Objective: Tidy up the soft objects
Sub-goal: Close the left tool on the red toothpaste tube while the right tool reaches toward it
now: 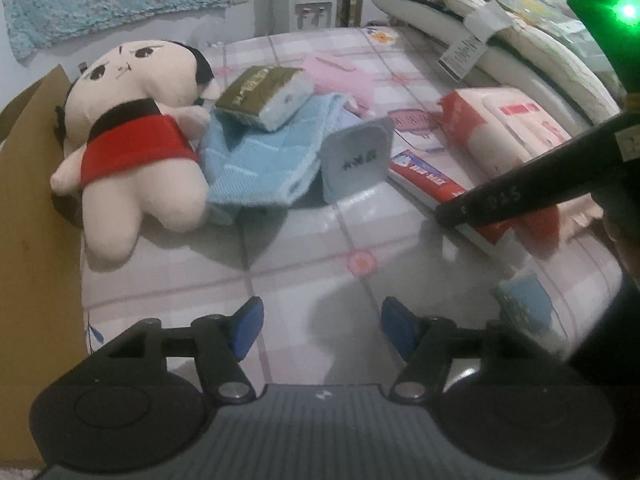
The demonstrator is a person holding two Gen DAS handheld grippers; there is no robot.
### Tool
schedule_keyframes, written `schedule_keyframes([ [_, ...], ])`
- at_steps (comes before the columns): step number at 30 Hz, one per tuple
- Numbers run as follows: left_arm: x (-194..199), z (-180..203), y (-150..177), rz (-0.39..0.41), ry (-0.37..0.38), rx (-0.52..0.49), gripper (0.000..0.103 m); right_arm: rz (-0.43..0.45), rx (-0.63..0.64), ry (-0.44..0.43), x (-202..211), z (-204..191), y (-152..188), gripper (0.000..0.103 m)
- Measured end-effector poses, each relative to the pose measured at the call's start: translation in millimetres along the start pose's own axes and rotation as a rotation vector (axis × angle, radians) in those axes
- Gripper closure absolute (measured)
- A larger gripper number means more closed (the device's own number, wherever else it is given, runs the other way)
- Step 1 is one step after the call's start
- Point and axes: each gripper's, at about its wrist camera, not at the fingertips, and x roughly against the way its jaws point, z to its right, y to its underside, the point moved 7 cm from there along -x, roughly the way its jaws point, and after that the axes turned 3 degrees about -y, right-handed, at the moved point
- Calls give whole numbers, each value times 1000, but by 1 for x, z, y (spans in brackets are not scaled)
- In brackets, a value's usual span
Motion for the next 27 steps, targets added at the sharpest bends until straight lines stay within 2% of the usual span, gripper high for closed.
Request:
schedule_keyframes([
  [7, 16, 4, 22, -35, 89, -6, 32, -1, -111, -54, 15, -12, 31, 75],
  [15, 33, 10, 40, -52, 160, -56, 27, -14, -232, -141, 27, -26, 61, 75],
  [20, 38, 13, 39, -56, 211, -54, 21, -45, -323, -260, 29, -36, 71, 73],
  [24, 34, 17, 35, -62, 223, -47, 20, -56, -397, -395, 28, -41, 73, 72],
  [27, 27, 19, 30, -67, 214, -45, 20, -45, -424, -423, 28, -40, 74, 72],
])
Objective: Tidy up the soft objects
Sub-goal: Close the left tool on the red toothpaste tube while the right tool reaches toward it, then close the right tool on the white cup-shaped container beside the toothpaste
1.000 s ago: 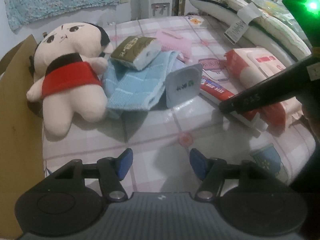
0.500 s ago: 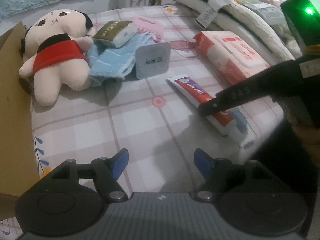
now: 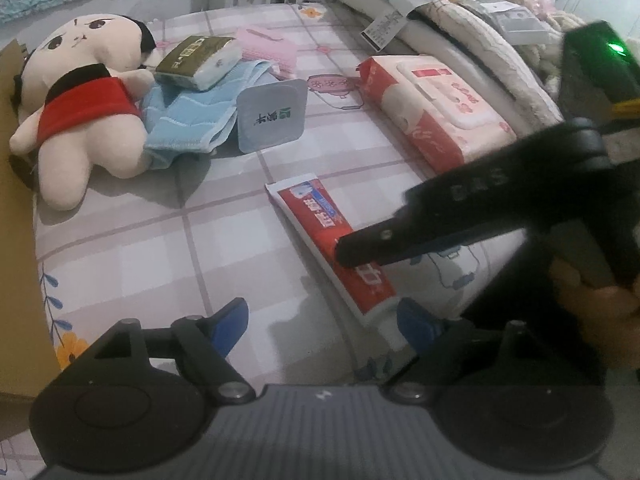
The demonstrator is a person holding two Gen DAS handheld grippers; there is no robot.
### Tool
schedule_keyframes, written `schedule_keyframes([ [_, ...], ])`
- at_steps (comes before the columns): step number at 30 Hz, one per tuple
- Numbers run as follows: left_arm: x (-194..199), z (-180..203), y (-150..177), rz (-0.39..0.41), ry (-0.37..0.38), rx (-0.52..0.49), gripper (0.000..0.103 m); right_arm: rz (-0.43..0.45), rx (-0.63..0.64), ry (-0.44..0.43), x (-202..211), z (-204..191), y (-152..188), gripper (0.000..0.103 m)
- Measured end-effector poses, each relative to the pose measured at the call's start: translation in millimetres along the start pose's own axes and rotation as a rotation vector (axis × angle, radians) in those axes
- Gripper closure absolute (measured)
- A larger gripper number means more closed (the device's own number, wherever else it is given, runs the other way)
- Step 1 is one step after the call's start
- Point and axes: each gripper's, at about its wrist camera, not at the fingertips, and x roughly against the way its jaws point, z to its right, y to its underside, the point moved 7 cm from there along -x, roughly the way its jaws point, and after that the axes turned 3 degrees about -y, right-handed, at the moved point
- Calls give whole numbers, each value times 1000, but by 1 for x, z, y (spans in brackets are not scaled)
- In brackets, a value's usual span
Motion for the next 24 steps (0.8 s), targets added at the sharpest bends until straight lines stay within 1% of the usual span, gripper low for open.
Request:
schedule_keyframes([
  [2, -5, 0, -5, 2, 14, 10, 20, 28, -10, -4, 6, 4, -2, 72],
  [5, -11, 2, -14, 3, -3, 10, 21, 72, -19, 6, 18, 12, -6, 72],
  [8, -20, 3, -22, -14, -14, 18, 27, 103, -22, 16, 25, 20, -10, 72],
  [10, -28, 3, -27, -29, -12, 39, 34, 120, -24, 20, 30, 24, -11, 72],
  [11, -32, 4, -28, -38, -13, 49, 36, 129, -23, 23, 32, 26, -12, 72],
  [14, -35, 7, -33, -27, -31, 45, 48, 160, -15, 38, 38, 29, -14, 72],
  [15, -35, 7, -33, -29, -39, 46, 61, 169, -11, 43, 40, 30, -15, 72],
  [20, -32, 3, -31, -19, -45, 85, 66, 206, 22, 71, 49, 30, -21, 72],
  [22, -28, -3, -29, -13, -66, 97, 69, 217, 39, 81, 51, 27, -25, 71],
  [23, -25, -7, -27, -7, -84, 100, 70, 221, 50, 86, 52, 26, -28, 69],
  [24, -22, -12, -24, -3, -103, 102, 71, 228, 65, 94, 52, 23, -31, 63],
])
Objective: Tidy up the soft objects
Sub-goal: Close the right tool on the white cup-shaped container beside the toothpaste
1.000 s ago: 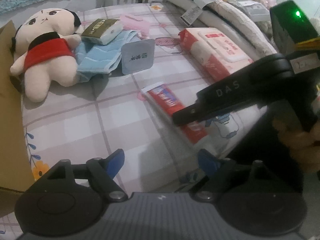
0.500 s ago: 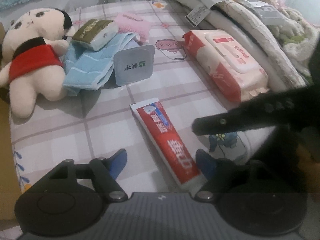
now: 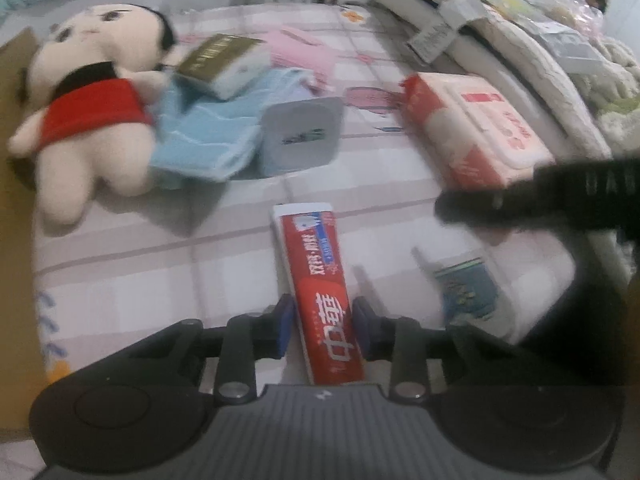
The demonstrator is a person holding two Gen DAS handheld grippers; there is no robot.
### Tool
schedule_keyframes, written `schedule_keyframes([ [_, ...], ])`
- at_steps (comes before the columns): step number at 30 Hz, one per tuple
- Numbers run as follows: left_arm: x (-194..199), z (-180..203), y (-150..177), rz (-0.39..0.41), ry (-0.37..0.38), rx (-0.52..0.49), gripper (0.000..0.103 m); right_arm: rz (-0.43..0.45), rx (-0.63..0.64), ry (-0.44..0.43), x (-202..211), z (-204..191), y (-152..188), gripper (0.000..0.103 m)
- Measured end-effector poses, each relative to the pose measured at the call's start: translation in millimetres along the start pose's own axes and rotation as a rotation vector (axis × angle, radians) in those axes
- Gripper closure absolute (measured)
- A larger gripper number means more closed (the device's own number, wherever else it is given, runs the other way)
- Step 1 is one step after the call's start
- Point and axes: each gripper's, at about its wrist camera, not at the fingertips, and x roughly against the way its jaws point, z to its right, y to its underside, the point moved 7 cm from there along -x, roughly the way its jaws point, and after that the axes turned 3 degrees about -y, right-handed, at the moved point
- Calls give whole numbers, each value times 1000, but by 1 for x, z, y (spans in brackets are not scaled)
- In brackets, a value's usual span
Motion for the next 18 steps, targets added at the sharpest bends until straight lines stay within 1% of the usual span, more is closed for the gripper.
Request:
schedule_keyframes([
  [1, 2, -6, 2, 4, -17, 4, 71, 10, 23, 6, -2, -4, -4, 54],
  [2, 4, -11, 4, 7, -28, 11, 71, 18, 45, 13, -4, -8, -8, 50],
  [4, 7, -21, 8, 11, -39, 29, 71, 44, 92, 37, -10, -17, -18, 33],
  [6, 9, -29, 10, 15, -44, 46, 71, 70, 146, 49, -19, -28, -26, 24],
  [9, 11, -35, 11, 18, -48, 61, 72, 105, 240, 70, -39, -46, -37, 21],
  [13, 11, -39, 13, 17, -39, 72, 72, 120, 373, 96, -67, -67, -46, 20],
  [15, 11, -40, 14, 13, -42, 75, 72, 120, 416, 125, -79, -71, -49, 20],
  [18, 12, -38, 15, 16, -41, 71, 72, 103, 441, 130, -95, -73, -52, 20],
])
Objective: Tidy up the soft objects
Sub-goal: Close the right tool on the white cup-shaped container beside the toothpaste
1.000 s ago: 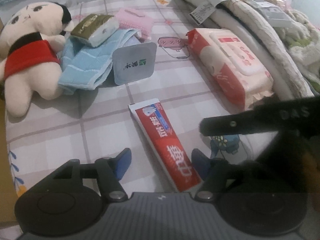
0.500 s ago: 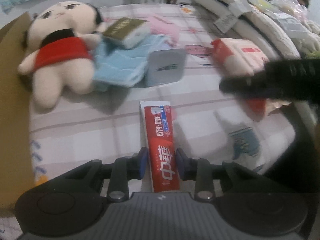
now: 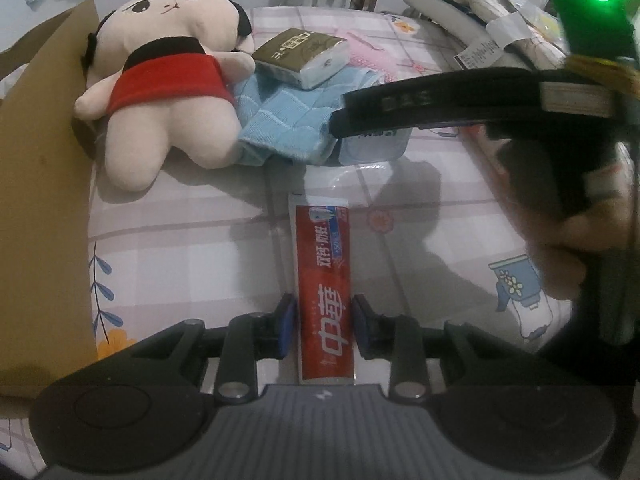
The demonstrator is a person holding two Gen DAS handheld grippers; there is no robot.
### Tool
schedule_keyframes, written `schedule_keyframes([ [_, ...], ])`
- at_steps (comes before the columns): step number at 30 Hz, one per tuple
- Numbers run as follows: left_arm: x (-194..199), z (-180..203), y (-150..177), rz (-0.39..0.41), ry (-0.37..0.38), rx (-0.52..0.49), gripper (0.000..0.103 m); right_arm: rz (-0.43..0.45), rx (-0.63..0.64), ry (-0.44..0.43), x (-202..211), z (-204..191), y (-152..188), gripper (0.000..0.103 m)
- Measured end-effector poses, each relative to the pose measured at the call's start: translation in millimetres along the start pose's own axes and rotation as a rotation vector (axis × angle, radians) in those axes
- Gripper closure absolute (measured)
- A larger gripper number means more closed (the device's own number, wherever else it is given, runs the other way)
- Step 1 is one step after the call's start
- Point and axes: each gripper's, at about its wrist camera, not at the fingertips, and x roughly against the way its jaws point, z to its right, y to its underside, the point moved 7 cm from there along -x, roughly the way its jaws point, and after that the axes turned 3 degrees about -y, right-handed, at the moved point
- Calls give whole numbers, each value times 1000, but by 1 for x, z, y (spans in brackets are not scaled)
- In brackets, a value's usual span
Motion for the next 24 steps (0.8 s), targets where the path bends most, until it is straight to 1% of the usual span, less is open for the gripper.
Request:
schedule_keyframes([
  [2, -1, 0, -1, 0, 1, 3, 72, 3, 4, 0, -8, 0, -1, 22],
  [3, 0, -1, 0, -1, 2, 5, 72, 7, 5, -3, -12, -1, -2, 29],
  [4, 0, -1, 0, 0, 2, 8, 72, 9, 2, -8, -15, 0, -2, 40],
  [7, -1, -1, -1, 2, 1, 9, 72, -4, -35, -35, -19, 2, -1, 42],
  [10, 0, -2, -1, 6, -2, 6, 72, -4, -55, -21, -11, 4, 1, 42],
  [14, 0, -2, -1, 11, -4, 6, 72, -45, -98, -21, 5, 12, 9, 42],
  [18, 0, -2, -1, 14, -4, 8, 72, -131, -160, -40, 26, 22, 23, 42],
  [21, 1, -2, -1, 16, -2, 9, 72, -225, -221, -80, 42, 28, 35, 42],
  [24, 1, -2, -1, 12, -1, 9, 72, -322, -223, -93, 55, 28, 41, 43],
])
